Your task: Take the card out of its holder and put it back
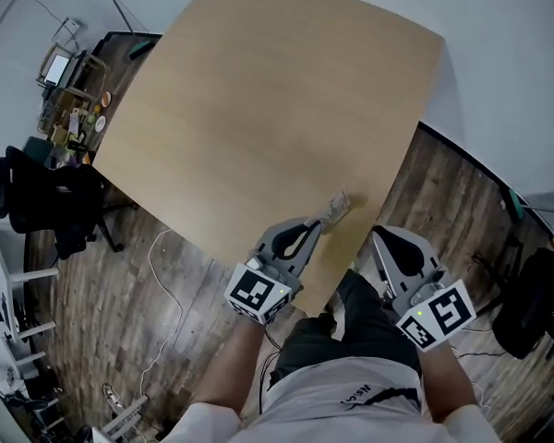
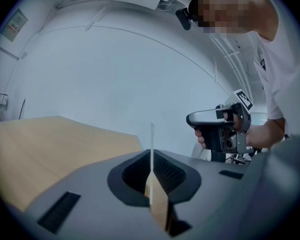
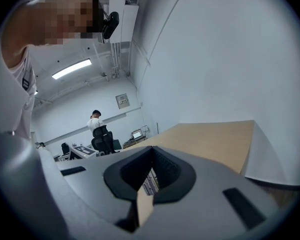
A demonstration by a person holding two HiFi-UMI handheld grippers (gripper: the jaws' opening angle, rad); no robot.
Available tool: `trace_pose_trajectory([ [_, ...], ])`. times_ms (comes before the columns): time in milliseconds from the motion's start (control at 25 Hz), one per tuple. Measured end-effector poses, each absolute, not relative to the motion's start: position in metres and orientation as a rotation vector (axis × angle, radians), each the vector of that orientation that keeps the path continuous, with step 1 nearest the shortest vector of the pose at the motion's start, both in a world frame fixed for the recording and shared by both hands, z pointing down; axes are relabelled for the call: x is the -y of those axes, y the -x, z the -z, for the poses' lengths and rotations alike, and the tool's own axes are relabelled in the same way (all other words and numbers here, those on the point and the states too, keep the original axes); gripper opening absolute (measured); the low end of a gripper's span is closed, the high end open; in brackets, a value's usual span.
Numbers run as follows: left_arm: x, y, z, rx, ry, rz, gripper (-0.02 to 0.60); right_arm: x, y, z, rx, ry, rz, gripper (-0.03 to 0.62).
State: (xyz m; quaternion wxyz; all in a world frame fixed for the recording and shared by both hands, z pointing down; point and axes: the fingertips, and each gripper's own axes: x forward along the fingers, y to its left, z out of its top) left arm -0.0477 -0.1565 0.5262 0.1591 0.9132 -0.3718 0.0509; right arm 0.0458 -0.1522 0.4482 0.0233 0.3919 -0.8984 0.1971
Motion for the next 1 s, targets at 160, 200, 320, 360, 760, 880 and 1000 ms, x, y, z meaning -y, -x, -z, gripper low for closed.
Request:
trace_pose_trajectory([
  [160,0.156,0.049,-0.544,1.041,-2.61,-0.147,0.025,0.153,-0.044,-0.461,2.766,-1.232,-0.616,0.013],
  [200,0.156,0.05,-0.548,1.041,-2.608,-0.15,0.025,0.152,-0.043,-0.463,2.763,-1.236,-0.615,0.012],
  [320,0.157,0.053,-0.56,1.05,-2.608,-0.16,0.025,0.151,-0.043,-0.47,2.755,-1.252,-0.611,0.012],
  [360,0.157,0.053,-0.563,1.052,-2.608,-0.163,0.025,0.151,-0.043,-0.472,2.753,-1.257,-0.61,0.012],
  [760,0.158,0.058,-0.581,1.078,-2.569,-0.137,0.025,0.146,-0.048,-0.478,2.725,-1.293,-0.602,0.012],
  [880,0.16,0.056,-0.581,1.069,-2.576,-0.136,0.025,0.145,-0.048,-0.482,2.713,-1.301,-0.609,0.012],
  [1000,0.163,0.053,-0.58,1.06,-2.595,-0.147,0.025,0.145,-0.047,-0.482,2.71,-1.304,-0.609,0.012],
])
